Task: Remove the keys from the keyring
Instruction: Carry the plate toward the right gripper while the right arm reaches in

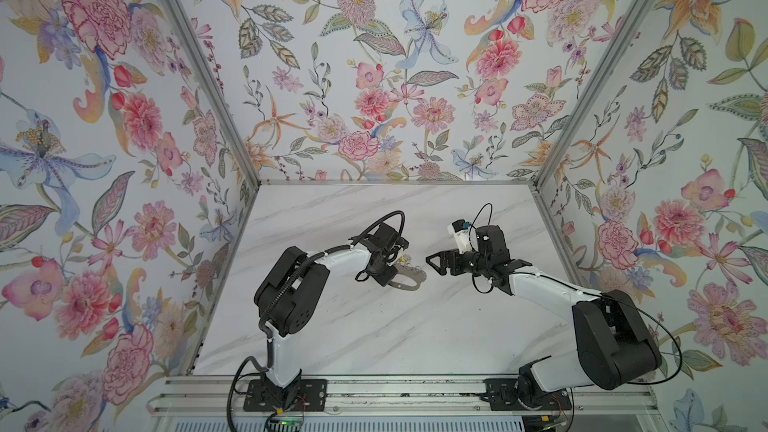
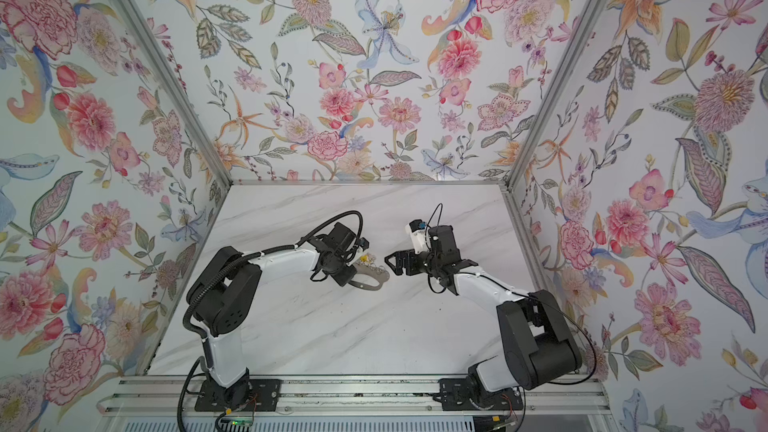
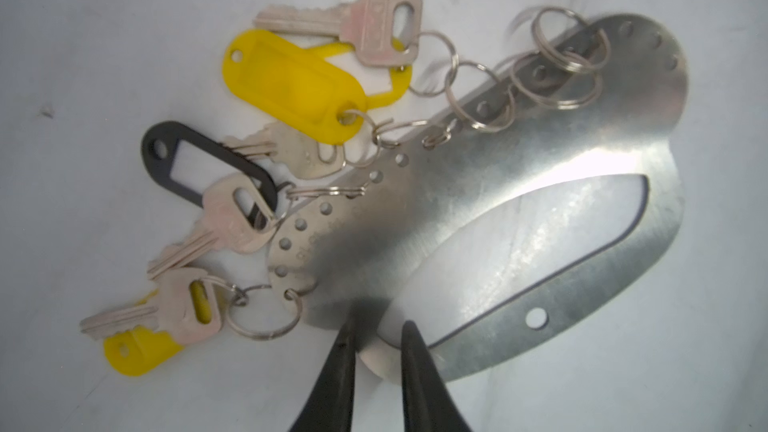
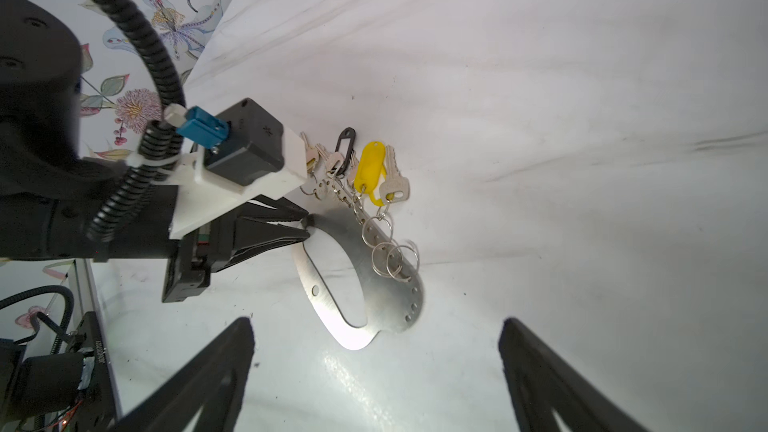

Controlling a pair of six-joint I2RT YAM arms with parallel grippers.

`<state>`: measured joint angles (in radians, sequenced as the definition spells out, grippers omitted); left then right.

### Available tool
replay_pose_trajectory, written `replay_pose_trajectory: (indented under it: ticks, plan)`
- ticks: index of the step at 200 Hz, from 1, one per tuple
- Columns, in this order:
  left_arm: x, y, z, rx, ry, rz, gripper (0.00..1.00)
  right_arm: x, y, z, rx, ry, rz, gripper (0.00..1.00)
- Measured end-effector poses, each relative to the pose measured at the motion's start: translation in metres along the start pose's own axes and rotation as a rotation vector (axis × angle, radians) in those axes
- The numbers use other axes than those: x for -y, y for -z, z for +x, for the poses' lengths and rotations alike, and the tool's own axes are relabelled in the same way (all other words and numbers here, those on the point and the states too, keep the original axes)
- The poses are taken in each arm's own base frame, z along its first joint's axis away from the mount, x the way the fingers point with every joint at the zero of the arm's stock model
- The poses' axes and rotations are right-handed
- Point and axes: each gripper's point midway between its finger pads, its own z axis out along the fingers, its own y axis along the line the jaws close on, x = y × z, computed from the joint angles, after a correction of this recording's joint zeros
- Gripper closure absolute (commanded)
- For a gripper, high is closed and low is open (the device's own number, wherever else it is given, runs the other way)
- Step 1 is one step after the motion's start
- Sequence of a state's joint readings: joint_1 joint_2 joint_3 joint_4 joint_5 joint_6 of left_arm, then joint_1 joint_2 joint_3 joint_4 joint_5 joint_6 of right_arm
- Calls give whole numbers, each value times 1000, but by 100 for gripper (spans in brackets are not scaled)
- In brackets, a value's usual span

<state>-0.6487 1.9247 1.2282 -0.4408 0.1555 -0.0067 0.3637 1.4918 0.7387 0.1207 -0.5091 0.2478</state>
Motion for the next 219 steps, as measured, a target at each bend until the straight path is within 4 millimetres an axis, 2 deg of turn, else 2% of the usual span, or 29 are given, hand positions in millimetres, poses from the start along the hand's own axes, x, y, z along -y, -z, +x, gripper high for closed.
replay_pose_trajectory:
  ticks: [40,89,130,147,195,219]
  plan:
    - [-5,1,4,10,51,13,69,10,-22,15,-90,-49,-17,15]
    - [-6,29,12,77,188,6,55,6,-49,13,-143,-51,-57,18]
    - [-1,49,20,155,339,33,44,2,-71,22,-205,-42,-83,20]
    - [2,54,27,179,403,41,43,0,-79,26,-228,-37,-94,21]
    - [10,74,36,280,562,85,39,-22,-89,35,-275,0,-158,24]
    - [15,75,42,303,622,105,37,-34,-91,44,-302,9,-190,24]
